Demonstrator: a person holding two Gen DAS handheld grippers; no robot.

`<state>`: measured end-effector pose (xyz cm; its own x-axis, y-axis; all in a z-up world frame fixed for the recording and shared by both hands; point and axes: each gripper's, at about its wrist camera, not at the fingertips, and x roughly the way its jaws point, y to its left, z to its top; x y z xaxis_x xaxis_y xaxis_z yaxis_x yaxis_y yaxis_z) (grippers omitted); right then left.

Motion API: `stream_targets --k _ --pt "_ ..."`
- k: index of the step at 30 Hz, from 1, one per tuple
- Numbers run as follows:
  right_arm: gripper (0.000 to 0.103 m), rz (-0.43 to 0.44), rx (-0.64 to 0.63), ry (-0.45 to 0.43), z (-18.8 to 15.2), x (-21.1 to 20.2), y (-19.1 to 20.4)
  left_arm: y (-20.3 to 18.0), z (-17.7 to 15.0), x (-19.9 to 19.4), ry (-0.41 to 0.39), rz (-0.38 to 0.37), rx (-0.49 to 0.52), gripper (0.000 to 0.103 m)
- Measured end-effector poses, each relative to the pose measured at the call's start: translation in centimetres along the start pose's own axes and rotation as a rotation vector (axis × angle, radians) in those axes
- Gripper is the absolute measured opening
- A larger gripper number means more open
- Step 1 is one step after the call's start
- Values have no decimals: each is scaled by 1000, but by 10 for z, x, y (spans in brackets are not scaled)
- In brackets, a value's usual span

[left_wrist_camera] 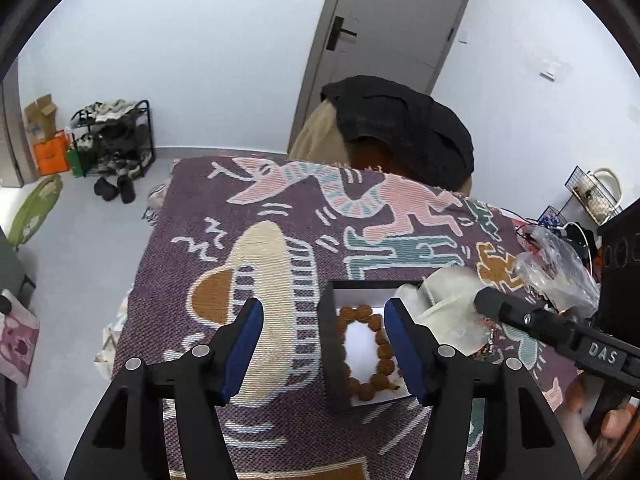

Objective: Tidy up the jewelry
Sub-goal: 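Place the white cloth into the box over the bracelet, open right tool, then move the left tool to the jewelry pile and grasp the red-string charm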

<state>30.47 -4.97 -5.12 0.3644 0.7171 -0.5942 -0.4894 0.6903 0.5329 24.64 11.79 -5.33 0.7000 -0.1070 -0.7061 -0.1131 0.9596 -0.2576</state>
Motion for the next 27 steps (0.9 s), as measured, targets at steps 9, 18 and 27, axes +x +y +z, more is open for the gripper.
stream_targets --k 9,18,27 --pt "71 -79 86 -96 -12 -48 -41 -28 1 8 -19 -58 12 92" --pt "71 -201 187 -142 -29 -96 -96 -92 -6 26 -6 -154 118 92" --pt "60 -234 247 -123 -44 -107 -130 -142 -22 51 63 -212 216 64"
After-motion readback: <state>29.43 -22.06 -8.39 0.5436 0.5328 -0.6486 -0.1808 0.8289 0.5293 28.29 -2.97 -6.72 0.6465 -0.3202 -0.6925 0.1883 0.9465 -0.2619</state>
